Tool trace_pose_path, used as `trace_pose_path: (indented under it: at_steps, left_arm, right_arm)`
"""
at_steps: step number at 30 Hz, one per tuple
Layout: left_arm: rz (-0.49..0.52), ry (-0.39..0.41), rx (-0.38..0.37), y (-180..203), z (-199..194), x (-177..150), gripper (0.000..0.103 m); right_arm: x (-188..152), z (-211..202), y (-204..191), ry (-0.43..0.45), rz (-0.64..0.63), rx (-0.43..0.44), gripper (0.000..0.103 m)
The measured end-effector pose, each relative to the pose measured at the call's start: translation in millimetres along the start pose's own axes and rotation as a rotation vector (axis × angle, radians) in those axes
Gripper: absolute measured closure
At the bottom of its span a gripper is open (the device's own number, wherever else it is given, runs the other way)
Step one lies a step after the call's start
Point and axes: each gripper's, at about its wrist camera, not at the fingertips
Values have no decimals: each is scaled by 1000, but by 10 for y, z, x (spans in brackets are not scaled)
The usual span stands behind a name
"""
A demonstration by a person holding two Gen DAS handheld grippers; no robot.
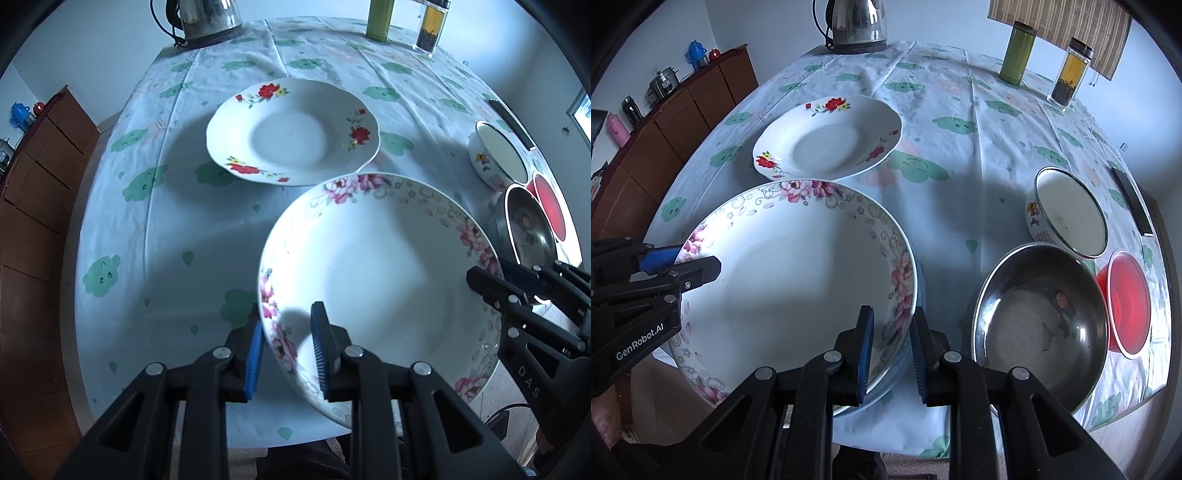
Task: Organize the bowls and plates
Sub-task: 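Lower the pink-flowered plate onto the blue-patterned plate and open left gripper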
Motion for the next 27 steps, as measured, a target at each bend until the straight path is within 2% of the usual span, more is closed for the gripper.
trace_pose_path:
  at_steps: [27]
  left_arm:
    - [5, -29, -1, 33, 101, -18, 81]
  right_arm:
    - [-13, 88, -1, -21, -5, -5, 81]
Point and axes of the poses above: each gripper's, at about its wrist camera, not at the fingertips, and z roughly the way its jaws point, y to its right, x to its top, and after that the axes turned 12 degrees about -z, right-handed
